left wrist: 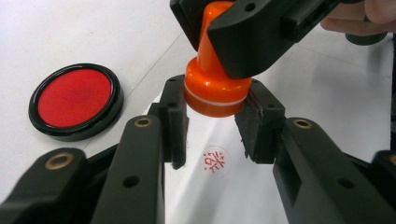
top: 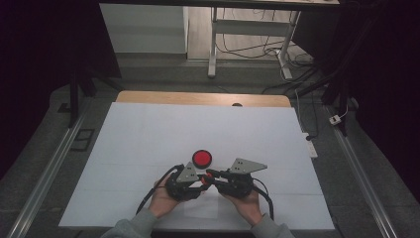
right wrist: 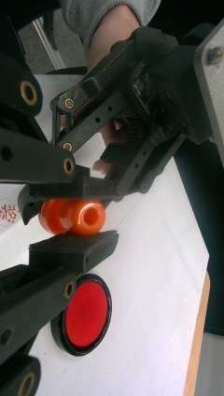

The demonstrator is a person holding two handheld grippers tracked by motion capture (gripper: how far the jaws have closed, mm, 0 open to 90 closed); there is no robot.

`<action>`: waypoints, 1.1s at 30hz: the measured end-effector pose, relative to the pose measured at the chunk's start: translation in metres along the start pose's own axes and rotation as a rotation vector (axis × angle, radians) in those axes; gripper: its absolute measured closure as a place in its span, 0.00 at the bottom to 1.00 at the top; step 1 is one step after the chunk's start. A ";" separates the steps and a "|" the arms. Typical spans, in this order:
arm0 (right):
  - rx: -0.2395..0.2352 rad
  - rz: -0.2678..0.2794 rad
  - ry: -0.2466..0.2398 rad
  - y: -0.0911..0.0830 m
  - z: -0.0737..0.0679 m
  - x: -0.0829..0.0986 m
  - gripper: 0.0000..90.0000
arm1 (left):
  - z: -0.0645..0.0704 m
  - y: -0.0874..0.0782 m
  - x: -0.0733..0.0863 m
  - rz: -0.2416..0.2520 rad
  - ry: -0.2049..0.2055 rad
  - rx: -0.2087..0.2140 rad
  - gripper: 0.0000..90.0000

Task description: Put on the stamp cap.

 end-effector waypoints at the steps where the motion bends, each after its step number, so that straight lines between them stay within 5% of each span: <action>1: 0.003 -0.002 -0.002 0.000 0.000 0.000 0.81 | 0.000 0.000 0.000 0.001 -0.005 0.003 0.70; 16: 0.007 0.004 -0.003 -0.001 0.001 0.000 0.81 | -0.003 0.000 0.000 0.001 -0.017 -0.001 0.54; 23: 0.007 0.013 0.000 -0.002 0.003 -0.001 0.81 | -0.005 -0.005 0.000 0.004 -0.032 -0.021 0.36; 33: 0.015 0.027 0.002 -0.006 0.005 -0.004 0.81 | -0.010 -0.014 0.001 0.022 -0.044 -0.036 0.31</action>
Point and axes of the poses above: each handheld gripper's, and its own axes: y roughly forward along the jaws, x roughly out of its underside, z roughly to its right, the point moved 7 cm from there along y, roughly forward along the jaws, and after that the axes turned 1 degree about y, right-handed, at the moved point
